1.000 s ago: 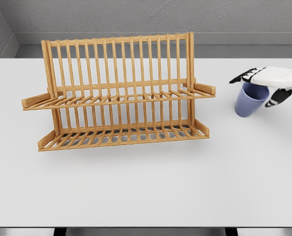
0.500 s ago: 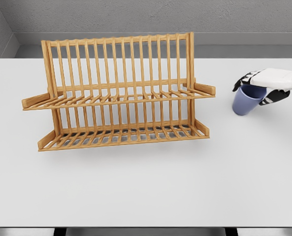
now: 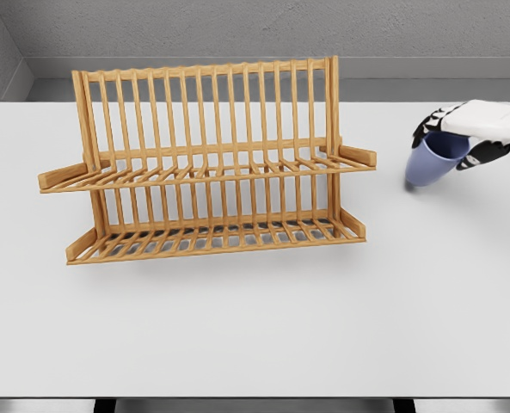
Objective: Right arm put cup on second shelf
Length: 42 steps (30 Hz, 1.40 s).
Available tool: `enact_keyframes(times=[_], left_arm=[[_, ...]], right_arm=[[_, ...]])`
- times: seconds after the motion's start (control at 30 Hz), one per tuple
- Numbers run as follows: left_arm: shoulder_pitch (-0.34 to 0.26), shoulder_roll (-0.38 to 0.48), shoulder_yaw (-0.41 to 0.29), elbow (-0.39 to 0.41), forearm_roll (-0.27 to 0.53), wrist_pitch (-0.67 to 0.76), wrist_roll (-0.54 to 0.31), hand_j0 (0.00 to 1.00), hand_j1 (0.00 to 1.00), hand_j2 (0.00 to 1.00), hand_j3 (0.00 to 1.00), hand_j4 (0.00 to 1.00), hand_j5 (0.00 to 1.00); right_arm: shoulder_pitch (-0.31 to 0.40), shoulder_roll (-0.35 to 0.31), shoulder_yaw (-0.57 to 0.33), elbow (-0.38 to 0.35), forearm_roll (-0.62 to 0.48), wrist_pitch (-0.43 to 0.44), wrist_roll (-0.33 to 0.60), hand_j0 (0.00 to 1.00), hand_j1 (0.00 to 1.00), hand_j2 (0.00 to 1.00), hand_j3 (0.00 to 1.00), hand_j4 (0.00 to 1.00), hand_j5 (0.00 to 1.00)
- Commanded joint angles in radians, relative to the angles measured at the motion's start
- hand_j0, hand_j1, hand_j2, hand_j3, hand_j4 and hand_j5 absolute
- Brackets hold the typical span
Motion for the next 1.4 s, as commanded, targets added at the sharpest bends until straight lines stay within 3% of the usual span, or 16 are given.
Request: enact_keyframes(times=[0.0,0.37,0.7,1.23,1.37], left_arm=[[0.000,0.000,0.000,0.000,0.000,0.000,0.000,1.00,1.00,1.00,1.00,1.00,1.00],[0.000,0.000,0.000,0.000,0.000,0.000,0.000,1.00,1.00,1.00,1.00,1.00,1.00],[0.000,0.000,0.000,0.000,0.000,0.000,0.000,1.00,1.00,1.00,1.00,1.00,1.00],[0.000,0.000,0.000,0.000,0.000,0.000,0.000,1.00,1.00,1.00,1.00,1.00,1.00],[0.000,0.000,0.000,0.000,0.000,0.000,0.000,1.00,1.00,1.00,1.00,1.00,1.00]], right_arm=[[0.000,-0.001,-0.033,-0.005,-0.006,0.003,-0.001,0.66,0.66,0.66,0.66,0.66,0.66],[-0.055,-0.001,-0.076,-0.005,-0.005,0.003,-0.001,0.66,0.66,0.66,0.66,0.66,0.66],[-0.069,-0.009,-0.105,-0.074,-0.005,0.003,-0.001,0.63,0.63,0.63,0.63,0.63,0.63],[-0.063,-0.011,-0.120,-0.385,-0.006,0.003,-0.001,0.63,0.63,0.63,0.63,0.63,0.63],[-0.055,-0.012,-0.118,-0.433,-0.006,0.003,-0.001,0.63,0.63,0.63,0.63,0.63,0.63]])
